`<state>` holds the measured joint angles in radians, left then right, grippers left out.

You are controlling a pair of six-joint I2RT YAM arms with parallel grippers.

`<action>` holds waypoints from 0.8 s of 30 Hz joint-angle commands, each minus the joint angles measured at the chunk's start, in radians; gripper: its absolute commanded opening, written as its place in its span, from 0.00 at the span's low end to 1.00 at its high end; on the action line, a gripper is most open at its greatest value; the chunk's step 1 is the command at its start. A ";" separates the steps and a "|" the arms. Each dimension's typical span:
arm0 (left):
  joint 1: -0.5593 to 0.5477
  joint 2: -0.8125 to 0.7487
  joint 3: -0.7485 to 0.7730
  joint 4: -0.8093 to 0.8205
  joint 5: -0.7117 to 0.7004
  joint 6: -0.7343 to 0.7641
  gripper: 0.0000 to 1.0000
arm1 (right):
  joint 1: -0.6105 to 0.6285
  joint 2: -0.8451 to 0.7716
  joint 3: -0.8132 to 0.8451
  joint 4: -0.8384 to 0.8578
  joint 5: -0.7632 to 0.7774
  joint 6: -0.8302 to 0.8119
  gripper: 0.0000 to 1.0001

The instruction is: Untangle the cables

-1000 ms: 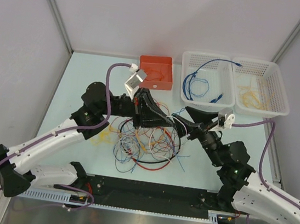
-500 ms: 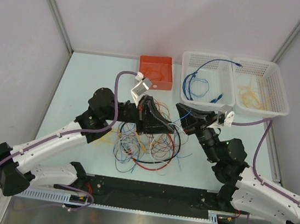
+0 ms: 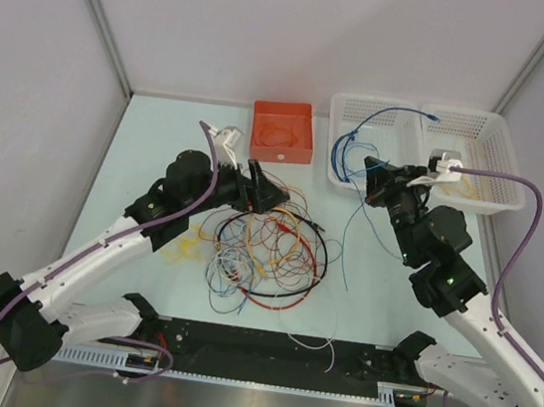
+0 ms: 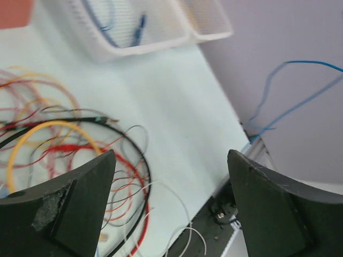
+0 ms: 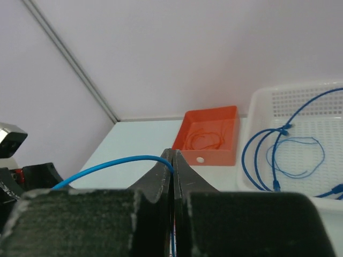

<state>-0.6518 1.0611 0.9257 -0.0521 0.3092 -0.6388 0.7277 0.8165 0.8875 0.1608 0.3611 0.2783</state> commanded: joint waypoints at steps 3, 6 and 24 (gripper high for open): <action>0.034 -0.087 -0.037 -0.173 -0.242 -0.041 0.90 | -0.102 0.114 0.174 -0.151 -0.016 0.027 0.00; 0.041 -0.113 -0.066 -0.166 -0.234 -0.045 0.89 | -0.198 0.185 0.252 -0.204 -0.054 0.047 0.00; 0.043 -0.155 -0.289 -0.103 -0.208 -0.131 0.85 | -0.583 0.826 0.804 -0.233 -0.298 0.302 0.00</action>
<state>-0.6147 0.9134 0.6804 -0.2096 0.0902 -0.7277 0.1429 1.5528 1.5795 -0.0822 0.0944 0.5583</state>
